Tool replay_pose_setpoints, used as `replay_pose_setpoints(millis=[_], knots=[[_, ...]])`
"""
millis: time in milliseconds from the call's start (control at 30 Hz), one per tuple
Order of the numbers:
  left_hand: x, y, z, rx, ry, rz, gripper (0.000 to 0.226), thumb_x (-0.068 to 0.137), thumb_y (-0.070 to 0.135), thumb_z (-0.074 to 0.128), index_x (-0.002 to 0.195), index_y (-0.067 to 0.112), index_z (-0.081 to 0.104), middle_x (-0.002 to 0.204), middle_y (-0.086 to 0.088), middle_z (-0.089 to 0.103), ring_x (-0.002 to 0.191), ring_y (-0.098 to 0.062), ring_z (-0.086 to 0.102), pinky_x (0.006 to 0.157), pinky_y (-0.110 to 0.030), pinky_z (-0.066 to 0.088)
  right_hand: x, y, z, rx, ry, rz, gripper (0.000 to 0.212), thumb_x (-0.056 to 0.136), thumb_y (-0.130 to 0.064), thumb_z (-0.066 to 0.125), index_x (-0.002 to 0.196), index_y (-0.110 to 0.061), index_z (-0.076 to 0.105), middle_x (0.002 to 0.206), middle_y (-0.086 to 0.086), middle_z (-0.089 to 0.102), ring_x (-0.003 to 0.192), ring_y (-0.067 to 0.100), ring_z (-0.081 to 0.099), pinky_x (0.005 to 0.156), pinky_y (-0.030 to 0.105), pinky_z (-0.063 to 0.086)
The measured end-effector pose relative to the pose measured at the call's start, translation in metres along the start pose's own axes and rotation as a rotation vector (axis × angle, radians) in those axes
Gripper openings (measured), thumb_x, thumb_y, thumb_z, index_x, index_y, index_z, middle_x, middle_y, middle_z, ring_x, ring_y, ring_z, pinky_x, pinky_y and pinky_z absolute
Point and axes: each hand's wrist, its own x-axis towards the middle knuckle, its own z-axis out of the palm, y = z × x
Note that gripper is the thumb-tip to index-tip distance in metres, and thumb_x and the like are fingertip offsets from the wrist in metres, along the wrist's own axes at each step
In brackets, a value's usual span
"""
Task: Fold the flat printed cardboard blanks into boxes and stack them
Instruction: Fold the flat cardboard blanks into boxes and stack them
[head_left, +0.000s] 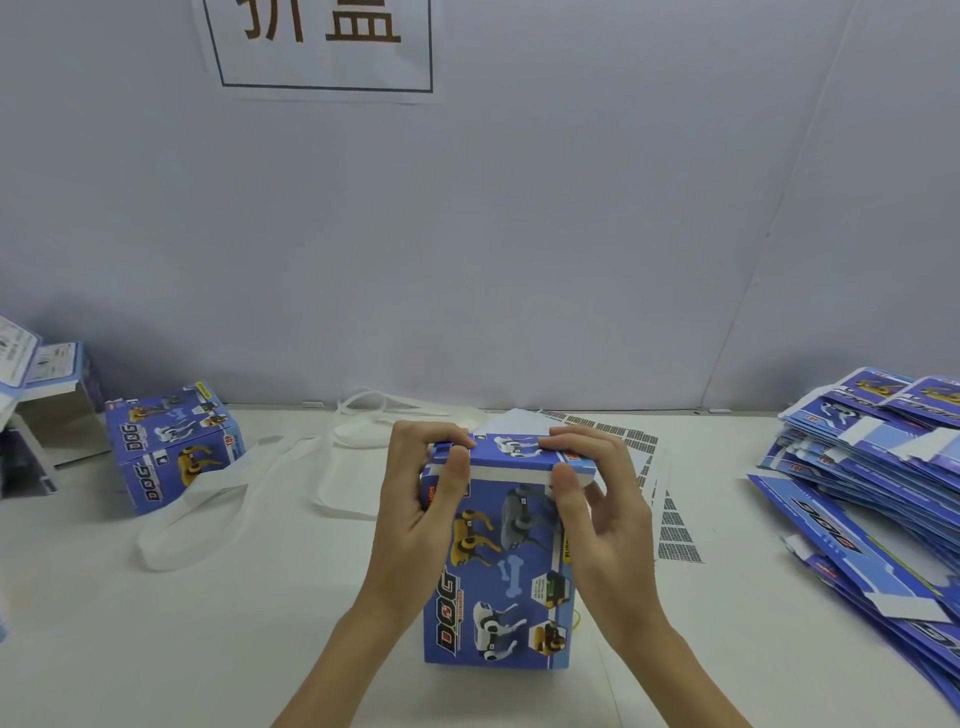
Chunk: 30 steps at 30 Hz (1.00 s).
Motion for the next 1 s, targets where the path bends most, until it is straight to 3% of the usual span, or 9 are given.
replay_pose_setpoints(millis=[133,233,400,533,633,733,833,900,1000], knots=[[-0.001,-0.005,-0.007,-0.076,-0.129,-0.089,0.055,0.086,0.072,0.065,0.133,0.047,0.049,0.129,0.01,0.065,0.115,-0.029,0.071,0.069,-0.032,0.064,0.002,0.003,-0.001,0.053,0.013,0.041,0.05,0.099,-0.06,0.058,0.129,-0.02,0.065,0.139,0.001,0.06,0.137,0.03,0.057,0.085,0.059,0.063],[-0.003,-0.013,-0.014,-0.053,-0.254,-0.195,0.083,0.083,0.06,0.078,0.15,0.057,0.028,0.134,0.01,0.065,0.113,-0.027,0.073,0.079,-0.039,0.064,0.006,0.007,-0.004,0.098,0.041,0.09,0.039,0.104,-0.037,0.056,0.143,-0.036,0.057,0.151,0.0,0.054,0.14,0.025,0.056,0.089,0.037,0.064],[0.003,-0.016,-0.003,0.11,0.164,-0.079,0.079,0.081,0.051,0.085,0.143,0.045,0.037,0.116,0.012,0.071,0.104,-0.017,0.075,0.081,-0.036,0.063,-0.007,0.018,0.004,-0.305,0.071,-0.185,0.051,0.102,-0.04,0.064,0.148,-0.027,0.048,0.139,-0.003,0.054,0.129,0.022,0.057,0.101,0.037,0.053],[-0.003,-0.012,0.0,0.173,0.097,0.02,0.066,0.09,0.08,0.049,0.142,0.04,0.047,0.133,0.007,0.057,0.124,-0.012,0.061,0.089,-0.022,0.057,-0.025,0.02,0.027,-0.209,-0.222,-0.046,0.082,0.097,-0.058,0.068,0.163,-0.036,0.025,0.152,-0.016,0.048,0.141,0.011,0.051,0.105,0.016,0.047],[-0.002,-0.014,0.001,0.204,0.014,0.095,0.042,0.107,0.047,0.045,0.145,0.033,0.056,0.137,0.005,0.057,0.131,-0.017,0.058,0.085,-0.021,0.059,-0.023,0.021,0.032,-0.065,-0.15,0.146,0.105,0.082,-0.059,0.085,0.161,-0.041,0.019,0.145,-0.016,0.058,0.134,0.011,0.059,0.101,0.023,0.055],[0.002,-0.018,-0.004,0.367,-0.019,0.194,0.041,0.102,0.023,0.063,0.143,0.028,0.059,0.138,0.008,0.054,0.134,-0.024,0.053,0.094,-0.024,0.056,-0.011,0.026,0.019,-0.016,-0.012,0.185,0.097,0.077,-0.042,0.092,0.152,-0.037,0.031,0.131,-0.014,0.068,0.121,0.013,0.069,0.096,0.032,0.061],[0.003,-0.025,-0.004,0.416,0.031,0.017,0.075,0.089,0.04,0.078,0.154,0.032,0.041,0.147,0.012,0.044,0.139,-0.01,0.048,0.101,-0.021,0.052,0.003,0.03,0.002,0.067,-0.076,0.248,0.077,0.078,-0.044,0.088,0.141,-0.043,0.044,0.131,-0.011,0.071,0.121,0.016,0.071,0.092,0.037,0.063],[0.005,-0.026,-0.006,0.287,-0.027,-0.223,0.091,0.077,0.064,0.078,0.154,0.04,0.034,0.148,0.013,0.049,0.131,-0.009,0.058,0.096,-0.034,0.059,0.009,0.031,-0.006,0.217,-0.148,0.355,0.07,0.073,-0.049,0.091,0.133,-0.048,0.054,0.133,-0.005,0.071,0.123,0.022,0.07,0.088,0.037,0.063],[0.01,-0.028,-0.018,0.093,-0.179,-0.417,0.069,0.082,0.063,0.073,0.142,0.049,0.041,0.13,0.016,0.068,0.114,-0.011,0.071,0.079,-0.036,0.065,0.012,0.036,-0.011,0.333,-0.184,0.421,0.073,0.072,-0.048,0.089,0.137,-0.042,0.055,0.134,0.0,0.071,0.122,0.027,0.07,0.082,0.035,0.063]])
